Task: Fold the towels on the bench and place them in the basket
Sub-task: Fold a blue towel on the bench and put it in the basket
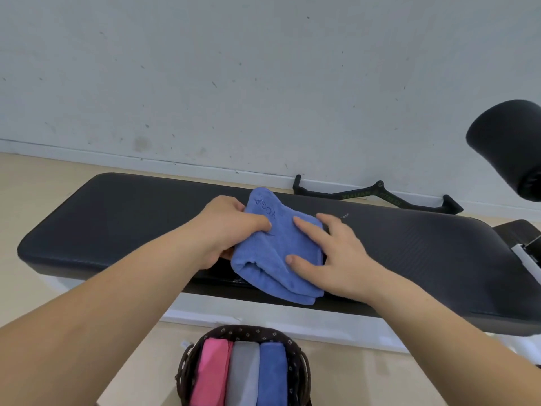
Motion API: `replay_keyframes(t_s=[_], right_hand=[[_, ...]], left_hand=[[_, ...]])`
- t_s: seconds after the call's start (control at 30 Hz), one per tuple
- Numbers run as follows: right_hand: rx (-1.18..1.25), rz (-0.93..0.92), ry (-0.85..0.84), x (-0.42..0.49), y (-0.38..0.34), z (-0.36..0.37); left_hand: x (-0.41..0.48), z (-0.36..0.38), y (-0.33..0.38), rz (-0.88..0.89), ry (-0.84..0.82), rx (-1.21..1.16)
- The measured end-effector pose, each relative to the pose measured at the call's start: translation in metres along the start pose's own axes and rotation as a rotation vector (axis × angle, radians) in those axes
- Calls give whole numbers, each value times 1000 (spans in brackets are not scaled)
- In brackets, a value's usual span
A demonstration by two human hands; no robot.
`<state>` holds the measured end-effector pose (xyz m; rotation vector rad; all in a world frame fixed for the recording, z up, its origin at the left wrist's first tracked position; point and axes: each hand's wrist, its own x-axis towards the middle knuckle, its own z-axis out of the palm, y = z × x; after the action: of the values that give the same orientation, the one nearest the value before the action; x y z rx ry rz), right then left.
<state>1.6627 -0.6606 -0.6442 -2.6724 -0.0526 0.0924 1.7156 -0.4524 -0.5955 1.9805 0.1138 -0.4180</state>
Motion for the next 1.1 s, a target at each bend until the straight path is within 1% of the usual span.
replay_keyframes(t_s=[0.1,0.23,0.33,0.37,0.43,0.5,0.57,0.6,0.67,0.73,0.8,0.83,0.9,0.97,1.03,1.1], right_hand=[[-87,32,-41,6,-4,9],[-111,50,-45,9,-11,13],[-98,61,-62,6,-15,13],[-85,53,-45,5,-15,13],[-5,21,33,3,-11,9],[135,3,126,0,-6,2],[146,25,155,-4,1,-5],[135,46,135,-6,2,-7],[239,117,89,-8,1,-10],[429,252,98,-10,-2,-16],[626,376,80,-12,-6,-21],[695,401,68,-13,-7,-23],[740,403,51,-13,-8,-21],[727,402,71,-15,-12,-17],[745,395,64,-23,-20,-13],[788,374,-8,-36,-32,-12]], left_hand=[[-2,4,5,71,22,24],[-8,21,12,181,9,35],[-10,39,13,250,-16,154],[-9,44,14,278,-19,194],[-7,48,14,305,-29,240],[-6,48,16,325,-54,303],[-6,46,16,355,-72,390],[-7,45,15,374,-88,439],[-6,47,10,417,-124,539],[-9,54,5,463,-142,633],[-12,64,1,525,-125,682],[-12,67,1,549,-96,674],[-11,65,0,509,-1,626],[-13,56,-2,347,48,535],[-23,47,-7,150,-50,325],[-38,42,-18,48,-162,113]])
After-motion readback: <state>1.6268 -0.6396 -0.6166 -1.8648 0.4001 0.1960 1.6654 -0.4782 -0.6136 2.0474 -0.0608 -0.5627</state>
